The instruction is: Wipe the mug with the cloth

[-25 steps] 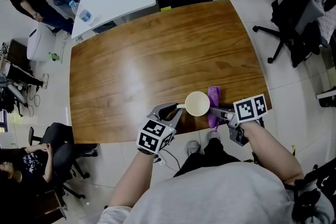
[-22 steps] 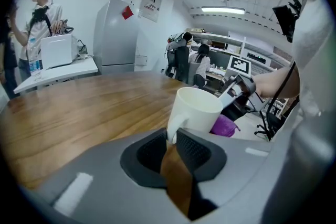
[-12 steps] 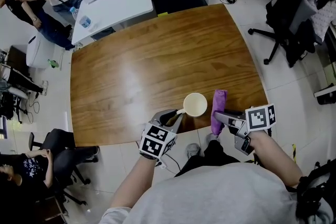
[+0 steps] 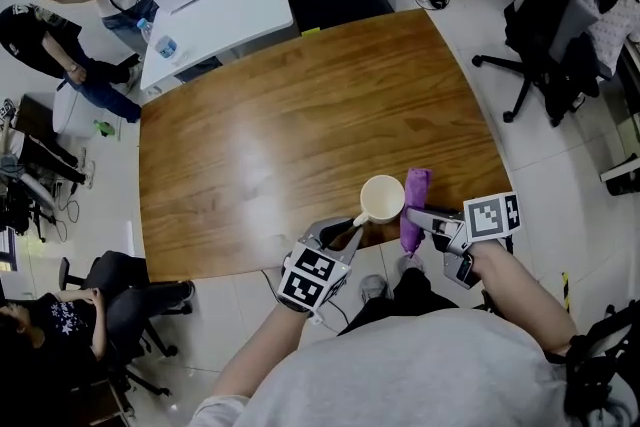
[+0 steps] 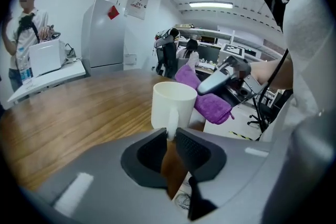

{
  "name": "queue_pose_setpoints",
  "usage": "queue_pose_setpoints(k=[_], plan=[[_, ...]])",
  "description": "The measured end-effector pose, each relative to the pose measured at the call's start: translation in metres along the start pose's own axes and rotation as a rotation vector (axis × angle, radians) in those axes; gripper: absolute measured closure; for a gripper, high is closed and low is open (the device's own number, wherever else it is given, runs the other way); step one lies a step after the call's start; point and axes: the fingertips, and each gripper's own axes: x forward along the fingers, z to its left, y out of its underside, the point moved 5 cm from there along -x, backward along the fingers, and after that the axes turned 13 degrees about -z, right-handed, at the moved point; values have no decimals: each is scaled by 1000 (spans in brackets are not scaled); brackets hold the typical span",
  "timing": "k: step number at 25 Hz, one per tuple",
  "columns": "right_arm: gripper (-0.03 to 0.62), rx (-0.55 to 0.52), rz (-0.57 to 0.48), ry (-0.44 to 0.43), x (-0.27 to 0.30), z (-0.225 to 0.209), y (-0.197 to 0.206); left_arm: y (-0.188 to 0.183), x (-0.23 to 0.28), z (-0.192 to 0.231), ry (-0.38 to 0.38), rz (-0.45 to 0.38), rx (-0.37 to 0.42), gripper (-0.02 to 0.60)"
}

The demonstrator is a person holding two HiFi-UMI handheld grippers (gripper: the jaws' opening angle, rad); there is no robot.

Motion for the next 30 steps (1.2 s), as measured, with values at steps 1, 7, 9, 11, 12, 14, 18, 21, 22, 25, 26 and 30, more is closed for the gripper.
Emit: queue_pose_setpoints(k=[1, 7, 9, 11, 12, 14, 18, 21, 22, 25, 26, 30], plan=[[470, 10, 5, 11, 2, -6, 2, 1, 1, -1, 9, 4, 3, 528], [470, 30, 37, 86, 18, -35, 13, 5, 3, -2, 38, 9, 24, 528], [470, 34, 39, 99, 20, -40, 14, 4, 4, -2, 41, 12, 26, 528], [468, 35, 40, 106, 21, -42, 14, 4, 4, -3, 46, 15, 27, 528], [468, 34, 41, 107, 22, -43, 14, 3, 3, -3, 48, 15, 24, 528], [470, 30, 44, 108, 23, -43, 14, 3, 2, -3, 50, 12, 13, 528], [468, 14, 19, 107, 16, -34, 11, 6, 3, -3, 61, -7, -7, 528], [468, 21, -20, 87, 1, -23, 11, 7, 6, -8, 84, -23, -30, 526], [468, 35, -38, 78, -4, -19, 11, 7, 7, -10, 93, -28, -37, 526], [470, 73, -93, 56, -18, -9, 7, 4, 11, -17, 123, -34, -49, 525], [468, 76, -105, 48, -20, -5, 5, 3, 13, -19, 133, -34, -47, 525], [468, 71, -134, 8, -19, 11, -2, 1, 20, -26, 166, -29, -36, 525]])
